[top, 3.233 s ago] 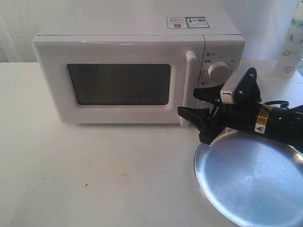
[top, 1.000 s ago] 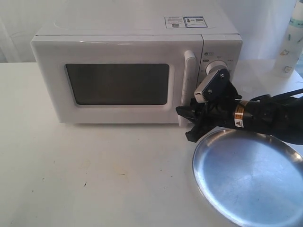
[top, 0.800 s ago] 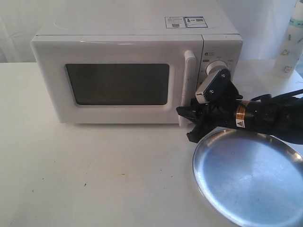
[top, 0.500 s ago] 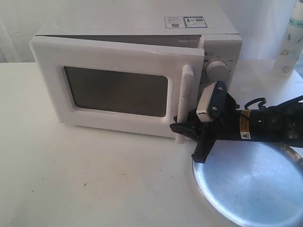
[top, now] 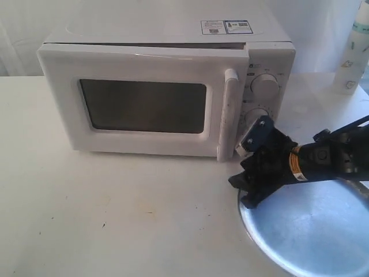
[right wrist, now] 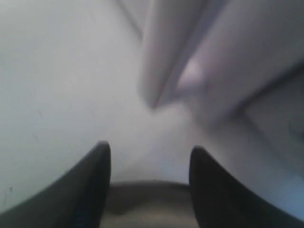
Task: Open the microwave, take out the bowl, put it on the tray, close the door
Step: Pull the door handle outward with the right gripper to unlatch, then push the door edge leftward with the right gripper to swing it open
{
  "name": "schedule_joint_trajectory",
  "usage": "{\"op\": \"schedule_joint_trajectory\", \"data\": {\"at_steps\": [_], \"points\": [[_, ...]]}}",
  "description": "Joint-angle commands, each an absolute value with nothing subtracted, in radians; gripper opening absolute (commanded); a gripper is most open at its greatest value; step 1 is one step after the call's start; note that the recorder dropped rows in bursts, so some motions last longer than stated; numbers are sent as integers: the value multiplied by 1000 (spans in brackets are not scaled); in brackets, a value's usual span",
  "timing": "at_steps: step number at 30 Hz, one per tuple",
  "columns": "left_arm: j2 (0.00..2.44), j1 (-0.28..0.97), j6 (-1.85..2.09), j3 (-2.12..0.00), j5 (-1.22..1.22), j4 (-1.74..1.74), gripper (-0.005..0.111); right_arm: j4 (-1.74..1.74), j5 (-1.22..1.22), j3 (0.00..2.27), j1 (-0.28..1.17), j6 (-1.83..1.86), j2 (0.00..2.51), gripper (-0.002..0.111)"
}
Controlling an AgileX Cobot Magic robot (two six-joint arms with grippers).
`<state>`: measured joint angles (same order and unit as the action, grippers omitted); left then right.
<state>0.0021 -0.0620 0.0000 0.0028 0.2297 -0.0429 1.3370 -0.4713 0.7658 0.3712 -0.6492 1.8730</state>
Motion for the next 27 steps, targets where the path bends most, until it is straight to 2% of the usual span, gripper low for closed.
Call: {"op": "schedule_joint_trajectory", "data": {"at_steps": [1,4,6,9,16,20,27], "points": [[0,-57,0,0,233,-53,0,1465,-256,759,368,-794,1875,49],[0,-57,0,0,233,-53,0,1465,-199,757,368,-796,1875,41],[0,-57,0,0,233,-53,0,1465,-197,757,368,-796,1870,27],[0,-57,0,0,233,-53,0,1427,-189,757,368,-796,1827,0],[0,-57,0,0,233,-53,0,1308,-247,759,368,-790,1610,0],[0,-57,0,0,233,-53,0,1153,-325,787,368,-638,1497,0],[0,-57,0,0,233,-53,0,873,-576,830,368,-471,1491,0]]}}
